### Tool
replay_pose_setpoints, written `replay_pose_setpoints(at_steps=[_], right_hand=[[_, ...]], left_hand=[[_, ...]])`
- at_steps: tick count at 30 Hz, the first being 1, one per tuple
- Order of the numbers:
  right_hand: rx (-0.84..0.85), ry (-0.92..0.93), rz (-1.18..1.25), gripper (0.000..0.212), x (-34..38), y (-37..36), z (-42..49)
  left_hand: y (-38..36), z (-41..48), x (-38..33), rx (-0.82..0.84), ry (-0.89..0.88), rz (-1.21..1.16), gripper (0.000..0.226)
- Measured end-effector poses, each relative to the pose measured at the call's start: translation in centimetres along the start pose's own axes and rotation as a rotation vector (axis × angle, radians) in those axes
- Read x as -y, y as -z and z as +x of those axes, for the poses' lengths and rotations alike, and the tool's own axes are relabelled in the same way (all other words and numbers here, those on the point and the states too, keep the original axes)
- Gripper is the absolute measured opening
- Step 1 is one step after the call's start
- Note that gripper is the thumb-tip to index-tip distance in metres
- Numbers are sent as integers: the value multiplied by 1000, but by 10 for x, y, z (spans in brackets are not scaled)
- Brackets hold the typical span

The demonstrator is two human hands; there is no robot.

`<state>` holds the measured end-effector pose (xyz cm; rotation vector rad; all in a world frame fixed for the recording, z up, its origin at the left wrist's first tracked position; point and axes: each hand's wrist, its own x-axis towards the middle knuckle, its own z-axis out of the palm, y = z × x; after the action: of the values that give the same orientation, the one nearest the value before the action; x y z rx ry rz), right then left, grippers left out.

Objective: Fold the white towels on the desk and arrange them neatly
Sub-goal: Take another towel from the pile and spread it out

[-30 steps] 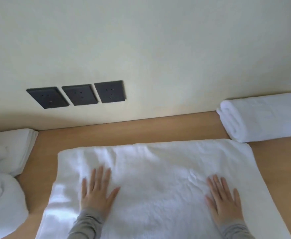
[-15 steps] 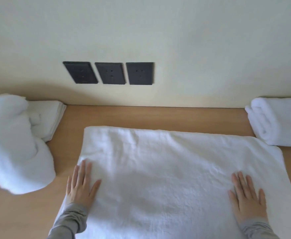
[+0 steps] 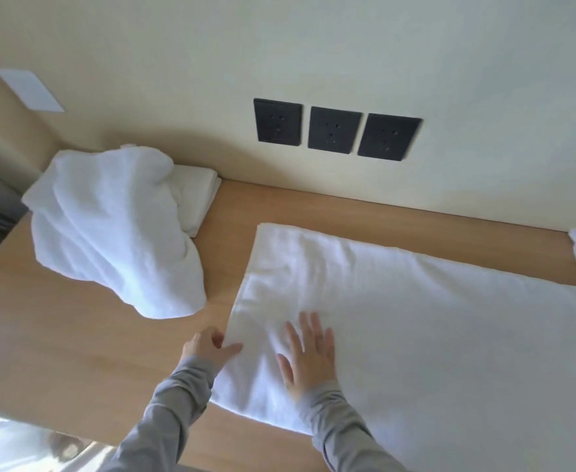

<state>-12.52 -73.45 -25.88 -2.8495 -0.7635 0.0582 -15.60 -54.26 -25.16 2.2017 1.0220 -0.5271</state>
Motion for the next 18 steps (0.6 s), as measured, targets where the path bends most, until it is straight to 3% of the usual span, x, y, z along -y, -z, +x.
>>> replay_pose_setpoints(at_steps=[3, 5, 9, 12, 15, 18], right_hand=[[-37, 71, 81, 50, 32, 2, -5], [-19, 115, 165, 51, 51, 3, -13], [-53, 4, 358, 72, 72, 8, -21], [-100, -20, 372, 85, 75, 12, -22], [-173, -38, 434, 61, 74, 10, -28], [-263, -187, 635, 34, 70, 3, -30]], left_hand=[[11, 4, -1, 103, -87, -51, 32], [15, 4, -7, 213, -101, -212, 32], [20, 3, -19, 321, -50, -477, 26], [20, -1, -29, 388, 32, -698, 19], [20, -7, -33, 453, 75, -802, 19], [18, -13, -36, 491, 140, -926, 27]])
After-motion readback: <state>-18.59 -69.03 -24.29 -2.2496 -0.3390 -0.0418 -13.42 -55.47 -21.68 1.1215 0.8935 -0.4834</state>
